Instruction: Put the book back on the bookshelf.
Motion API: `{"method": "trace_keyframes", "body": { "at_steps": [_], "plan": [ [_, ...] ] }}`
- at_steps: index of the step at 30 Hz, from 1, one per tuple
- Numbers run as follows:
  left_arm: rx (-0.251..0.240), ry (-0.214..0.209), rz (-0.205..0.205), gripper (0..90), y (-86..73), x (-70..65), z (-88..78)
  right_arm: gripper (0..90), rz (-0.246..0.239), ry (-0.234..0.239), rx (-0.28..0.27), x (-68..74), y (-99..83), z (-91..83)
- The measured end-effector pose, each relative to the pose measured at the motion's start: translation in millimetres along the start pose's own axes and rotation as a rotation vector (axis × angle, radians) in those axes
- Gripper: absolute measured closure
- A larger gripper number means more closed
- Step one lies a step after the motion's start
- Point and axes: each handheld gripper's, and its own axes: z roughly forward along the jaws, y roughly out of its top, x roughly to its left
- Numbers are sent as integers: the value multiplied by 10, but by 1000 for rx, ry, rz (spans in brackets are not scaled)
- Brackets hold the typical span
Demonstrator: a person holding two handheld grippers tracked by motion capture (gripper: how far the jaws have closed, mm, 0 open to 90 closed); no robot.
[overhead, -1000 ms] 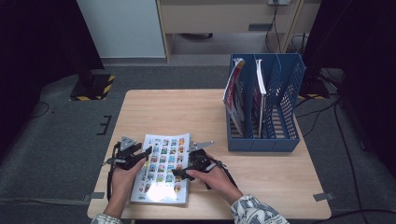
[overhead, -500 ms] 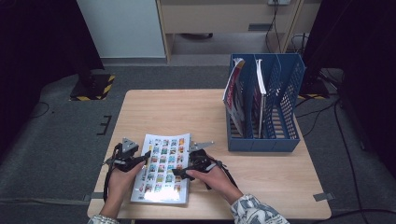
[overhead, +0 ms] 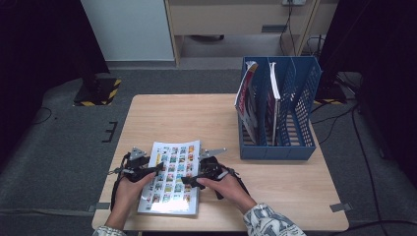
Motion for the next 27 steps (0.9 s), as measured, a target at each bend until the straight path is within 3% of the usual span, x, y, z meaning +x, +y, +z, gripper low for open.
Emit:
{"method": "trace_keyframes", "body": {
  "at_steps": [9,23,27],
  "plan": [
    [-3,-15,-14,322,-11,1,6,90,27,49,-7,19,79,150],
    [-1,-13,-9,323,-7,-5,4,111,31,23,-14,42,111,204],
    [-1,-15,-9,323,-7,-2,1,244,50,13,-5,8,127,179]
  ]
}}
